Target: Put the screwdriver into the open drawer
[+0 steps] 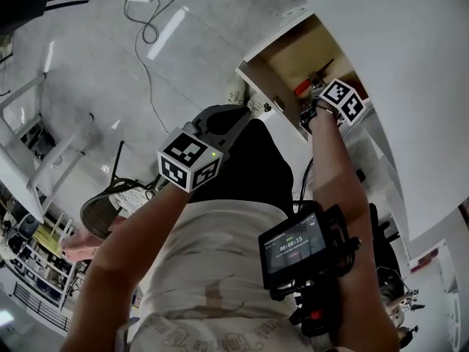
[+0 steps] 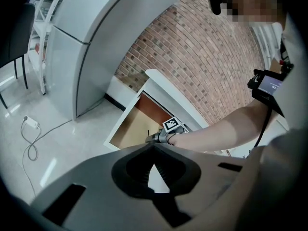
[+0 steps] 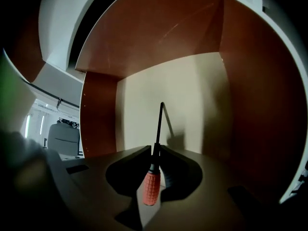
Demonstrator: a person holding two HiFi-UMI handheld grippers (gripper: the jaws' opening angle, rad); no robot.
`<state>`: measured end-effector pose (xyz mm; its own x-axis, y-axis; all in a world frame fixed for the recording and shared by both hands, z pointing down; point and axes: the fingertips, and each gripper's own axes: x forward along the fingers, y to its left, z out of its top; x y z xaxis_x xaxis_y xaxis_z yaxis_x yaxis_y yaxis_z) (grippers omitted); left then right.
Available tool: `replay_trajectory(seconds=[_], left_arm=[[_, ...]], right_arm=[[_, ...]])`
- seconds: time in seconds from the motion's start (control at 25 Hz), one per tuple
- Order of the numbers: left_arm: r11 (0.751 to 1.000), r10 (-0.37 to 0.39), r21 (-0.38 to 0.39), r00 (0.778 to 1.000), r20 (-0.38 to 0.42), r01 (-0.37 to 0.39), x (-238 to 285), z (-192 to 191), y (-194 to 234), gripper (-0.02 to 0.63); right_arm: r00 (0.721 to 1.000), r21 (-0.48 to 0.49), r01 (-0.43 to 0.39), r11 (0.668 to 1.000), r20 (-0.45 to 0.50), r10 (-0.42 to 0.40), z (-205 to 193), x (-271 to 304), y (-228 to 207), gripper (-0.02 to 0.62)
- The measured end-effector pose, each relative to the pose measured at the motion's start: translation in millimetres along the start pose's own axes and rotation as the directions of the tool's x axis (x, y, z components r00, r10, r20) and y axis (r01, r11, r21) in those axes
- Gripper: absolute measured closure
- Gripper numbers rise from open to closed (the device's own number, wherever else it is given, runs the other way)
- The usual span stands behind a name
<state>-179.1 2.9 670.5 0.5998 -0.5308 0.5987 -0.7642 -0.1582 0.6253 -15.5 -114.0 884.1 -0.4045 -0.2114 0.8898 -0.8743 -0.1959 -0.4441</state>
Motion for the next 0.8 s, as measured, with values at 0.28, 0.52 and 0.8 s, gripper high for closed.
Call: replay_trajectory(seconds=[0.28,0.52,0.8], left_arm=[[0.999,0.023,-0.03,1.0,0.0,-0.023,-6,-9,14,0.588],[0.998,0.032,-0.053,0.999,0.01,-0.032,-9,-13,17,0.588],[0.998,0.024,-0.06,1.0,0.008,-0.024,-10,-14,16,0.588]], right_arm=[[0.997,-0.085,0.033,0.996,-0.063,-0.039,-6,19,-13,0.527],[0.998,-0.11,0.046,0.993,-0.04,-0.051,-7,19,-16,0.528],[0.994,-0.155,0.065,0.986,-0.079,-0.078,-21,24,-10,0.526]])
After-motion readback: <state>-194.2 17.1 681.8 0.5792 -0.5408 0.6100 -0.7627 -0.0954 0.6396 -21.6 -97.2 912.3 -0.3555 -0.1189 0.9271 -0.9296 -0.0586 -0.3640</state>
